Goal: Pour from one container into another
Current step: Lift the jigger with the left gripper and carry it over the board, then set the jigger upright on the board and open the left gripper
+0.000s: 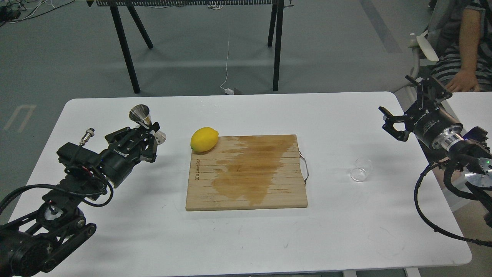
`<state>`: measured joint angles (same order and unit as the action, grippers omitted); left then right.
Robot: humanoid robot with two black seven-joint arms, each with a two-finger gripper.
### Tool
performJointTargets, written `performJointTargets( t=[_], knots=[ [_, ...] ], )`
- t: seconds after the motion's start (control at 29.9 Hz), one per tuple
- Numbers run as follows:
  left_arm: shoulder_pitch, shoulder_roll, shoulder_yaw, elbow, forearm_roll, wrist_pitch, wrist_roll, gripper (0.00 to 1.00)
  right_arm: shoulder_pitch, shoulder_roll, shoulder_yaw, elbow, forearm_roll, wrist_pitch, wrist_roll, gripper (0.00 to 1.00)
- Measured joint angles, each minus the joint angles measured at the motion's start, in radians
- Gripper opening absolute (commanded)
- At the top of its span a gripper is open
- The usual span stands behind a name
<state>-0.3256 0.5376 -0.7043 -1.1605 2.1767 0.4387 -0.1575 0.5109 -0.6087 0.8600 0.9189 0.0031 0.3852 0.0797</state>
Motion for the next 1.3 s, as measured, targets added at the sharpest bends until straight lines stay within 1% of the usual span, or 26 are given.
performJointTargets(
  t=[0.1,0.2,0.33,0.43,0.64,0.77,0.9,1.14,1.3],
  knots=[
    [-0.058,-0.042,0.049,-0.008,0.005,-0.013,0.000,0.00,0.000,-0.002,0.000,0.000,0.000,-0.001,0.000,0.99],
    [-0.134,-0.079,0.136,-0.009,0.005,-0.033,0.000,0.00,0.000,-0.003,0.002,0.000,0.000,-0.007,0.000,0.99],
    [-0.197,-0.129,0.213,0.003,0.005,-0.057,0.002,0.00,0.003,-0.003,0.002,0.000,0.000,-0.014,0.000,0.99],
    [-0.220,-0.169,0.241,0.041,0.005,-0.063,0.001,0.00,0.003,-0.006,0.002,-0.001,0.000,-0.015,0.000,0.99],
    [-0.284,-0.268,0.328,0.144,0.005,-0.064,-0.018,0.00,0.002,-0.015,0.003,-0.010,0.000,-0.015,0.000,0.99],
    [-0.300,-0.329,0.376,0.220,0.005,-0.064,-0.033,0.00,0.009,-0.016,0.004,-0.016,0.000,-0.015,0.000,0.99],
    [-0.306,-0.374,0.396,0.289,0.005,-0.060,-0.051,0.00,0.012,-0.016,0.004,-0.016,0.000,-0.014,0.000,0.99],
    [-0.318,-0.450,0.430,0.409,0.005,-0.020,-0.055,0.00,0.012,-0.015,0.003,-0.017,0.000,-0.012,0.000,0.99],
    [-0.320,-0.497,0.455,0.436,0.005,-0.003,-0.056,0.00,0.012,-0.013,0.002,-0.015,0.000,-0.012,0.001,0.99]
  ],
)
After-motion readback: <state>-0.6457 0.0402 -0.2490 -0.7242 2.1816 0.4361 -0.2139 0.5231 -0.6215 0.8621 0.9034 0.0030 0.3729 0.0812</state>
